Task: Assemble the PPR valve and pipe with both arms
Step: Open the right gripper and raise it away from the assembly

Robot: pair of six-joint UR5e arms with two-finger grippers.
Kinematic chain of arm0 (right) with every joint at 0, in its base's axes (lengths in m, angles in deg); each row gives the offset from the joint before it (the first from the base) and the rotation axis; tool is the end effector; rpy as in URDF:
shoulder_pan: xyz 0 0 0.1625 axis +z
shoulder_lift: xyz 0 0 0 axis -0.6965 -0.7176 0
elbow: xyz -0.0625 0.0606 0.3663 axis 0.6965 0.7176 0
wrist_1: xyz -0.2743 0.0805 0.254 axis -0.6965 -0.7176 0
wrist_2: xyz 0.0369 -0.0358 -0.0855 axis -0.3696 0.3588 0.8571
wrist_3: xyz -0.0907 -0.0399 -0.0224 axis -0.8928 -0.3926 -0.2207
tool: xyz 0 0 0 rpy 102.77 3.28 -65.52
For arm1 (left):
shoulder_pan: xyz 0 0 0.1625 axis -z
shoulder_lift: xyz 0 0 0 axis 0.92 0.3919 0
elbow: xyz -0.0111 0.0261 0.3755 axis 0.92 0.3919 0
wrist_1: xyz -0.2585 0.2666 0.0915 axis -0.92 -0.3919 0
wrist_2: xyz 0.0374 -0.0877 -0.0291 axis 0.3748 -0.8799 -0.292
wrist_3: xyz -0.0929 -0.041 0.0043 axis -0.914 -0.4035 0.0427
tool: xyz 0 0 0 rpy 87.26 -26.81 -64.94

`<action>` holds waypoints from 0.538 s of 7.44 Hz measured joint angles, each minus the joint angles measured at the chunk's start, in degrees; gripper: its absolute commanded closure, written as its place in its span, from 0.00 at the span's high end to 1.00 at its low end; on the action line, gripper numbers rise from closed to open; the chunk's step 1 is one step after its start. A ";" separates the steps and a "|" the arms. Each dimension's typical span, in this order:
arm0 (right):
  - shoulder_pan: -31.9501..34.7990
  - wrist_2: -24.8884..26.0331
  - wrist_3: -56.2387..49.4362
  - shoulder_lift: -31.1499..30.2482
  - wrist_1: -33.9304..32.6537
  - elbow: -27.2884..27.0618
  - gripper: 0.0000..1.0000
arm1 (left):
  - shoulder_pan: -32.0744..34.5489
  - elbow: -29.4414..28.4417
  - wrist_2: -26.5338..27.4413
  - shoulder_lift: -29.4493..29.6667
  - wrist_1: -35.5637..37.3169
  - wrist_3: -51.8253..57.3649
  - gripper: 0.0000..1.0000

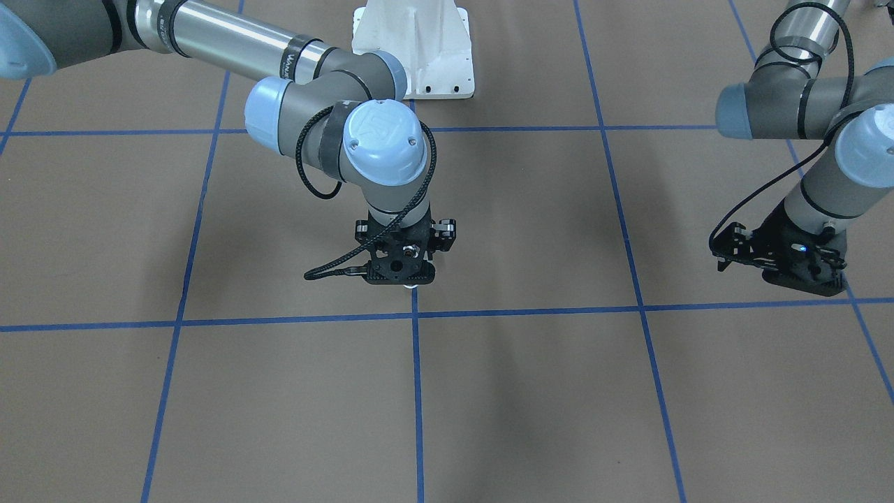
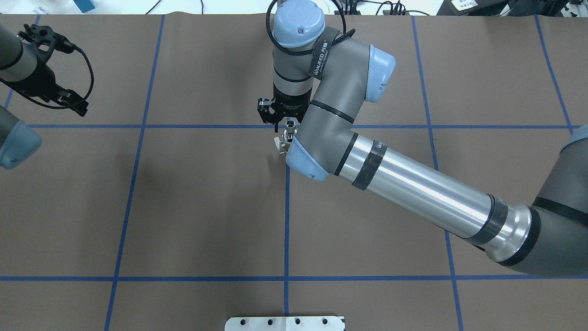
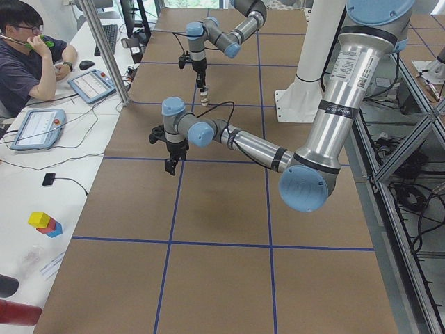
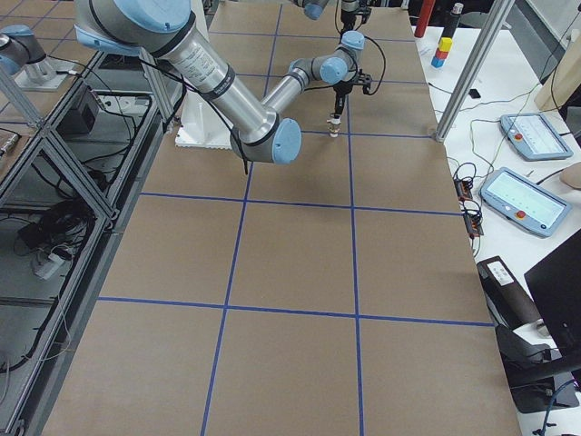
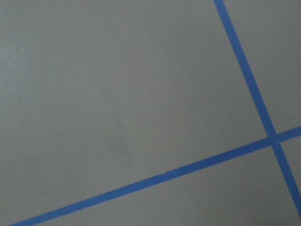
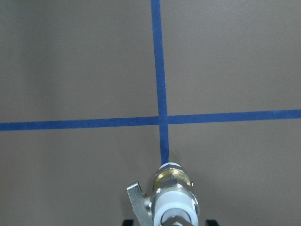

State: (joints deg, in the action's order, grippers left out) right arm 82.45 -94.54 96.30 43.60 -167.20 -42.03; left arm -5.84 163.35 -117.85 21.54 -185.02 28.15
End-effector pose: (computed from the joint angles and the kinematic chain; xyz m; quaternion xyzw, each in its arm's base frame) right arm -0.5147 -0.5119 0.1396 -0.0337 -0.4052 0.0144 0.9135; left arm 0.2076 -0.5452 0.4346 0.1043 0.3233 0.1498 0.9285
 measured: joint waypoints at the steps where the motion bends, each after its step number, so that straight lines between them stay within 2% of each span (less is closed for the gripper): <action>1: 0.28 -0.22 0.19 0.06 -0.27 -0.74 0.99 | 0.00 0.00 0.00 0.03 0.00 -0.02 1.00; 3: 3.40 -3.73 0.64 -0.30 -5.59 -5.33 0.99 | 0.01 0.04 0.00 0.03 0.00 -0.08 1.00; 4: 6.40 -5.56 -0.52 -2.18 -10.37 -10.06 0.99 | 0.14 0.18 0.00 0.01 0.00 -0.07 1.00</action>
State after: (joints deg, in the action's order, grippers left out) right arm 88.86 -100.10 95.79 41.42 -177.58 -52.09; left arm -5.71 163.53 -117.85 21.56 -185.02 28.08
